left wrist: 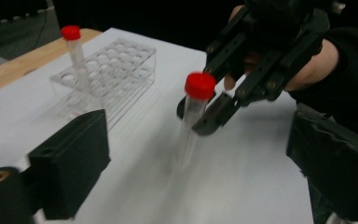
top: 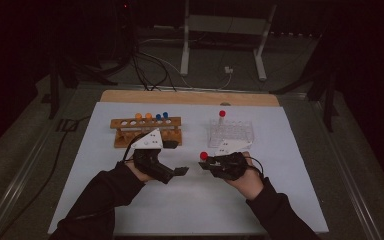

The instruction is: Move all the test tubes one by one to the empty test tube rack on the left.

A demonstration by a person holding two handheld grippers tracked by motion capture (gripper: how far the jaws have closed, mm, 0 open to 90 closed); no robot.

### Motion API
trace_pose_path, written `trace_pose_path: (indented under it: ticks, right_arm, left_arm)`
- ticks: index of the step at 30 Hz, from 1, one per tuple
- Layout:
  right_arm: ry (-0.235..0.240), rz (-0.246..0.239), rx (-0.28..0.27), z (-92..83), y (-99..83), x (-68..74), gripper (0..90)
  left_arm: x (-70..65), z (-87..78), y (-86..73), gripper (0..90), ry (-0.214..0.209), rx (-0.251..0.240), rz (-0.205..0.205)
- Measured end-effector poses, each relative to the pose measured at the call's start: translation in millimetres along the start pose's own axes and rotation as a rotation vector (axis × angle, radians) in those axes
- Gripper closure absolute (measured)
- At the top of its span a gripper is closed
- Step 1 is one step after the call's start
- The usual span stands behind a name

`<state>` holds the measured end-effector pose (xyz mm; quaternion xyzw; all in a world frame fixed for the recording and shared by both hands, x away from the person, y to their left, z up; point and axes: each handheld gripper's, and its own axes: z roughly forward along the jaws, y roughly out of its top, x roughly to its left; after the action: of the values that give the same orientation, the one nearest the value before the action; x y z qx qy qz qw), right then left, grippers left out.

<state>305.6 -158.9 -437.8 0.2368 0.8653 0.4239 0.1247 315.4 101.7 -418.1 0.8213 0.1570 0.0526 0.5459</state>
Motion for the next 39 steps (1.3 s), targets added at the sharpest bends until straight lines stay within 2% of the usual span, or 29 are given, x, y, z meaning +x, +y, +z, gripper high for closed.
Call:
trace_pose_path:
  ticks: [4,8,13,19,26,31,33,37,39]
  right_arm:
    - [0.008,-0.004,-0.002,0.9,0.9,2.2,75.1]
    - [0.014,-0.011,-0.002,2.3,1.8,4.4,75.1]
    - [0.02,-0.017,0.0,3.5,2.5,6.2,75.1]
    - [0.027,-0.019,-0.001,3.6,3.4,6.9,75.1]
    - [0.027,-0.017,-0.001,3.5,4.1,7.3,75.1]
    - [0.032,-0.005,-0.008,3.7,3.3,5.8,75.0]
    - [0.04,0.003,-0.014,3.3,3.4,4.8,74.4]
    - [0.038,0.014,-0.038,0.8,2.2,2.5,65.1]
    - [0.04,0.019,-0.051,-2.0,1.8,1.0,63.5]
  left_arm:
    - [-1.9,7.7,3.4,18.0,-0.014,-0.005,0.008]
    - [-3.4,15.4,5.9,31.8,-0.02,-0.01,0.017]
    - [-3.1,24.9,7.8,46.7,-0.013,0.0,0.027]
    - [-2.7,32.9,8.0,59.4,-0.012,0.01,0.027]
    - [-2.7,39.7,7.6,69.5,-0.028,0.028,0.04]
    - [-3.8,39.8,8.0,71.2,-0.01,0.025,0.072]
    - [-3.5,38.7,8.8,71.5,-0.004,0.022,0.071]
    - [-0.8,32.3,10.5,71.6,0.018,0.007,0.07]
    - [1.1,27.1,11.4,71.7,0.032,0.004,0.071]
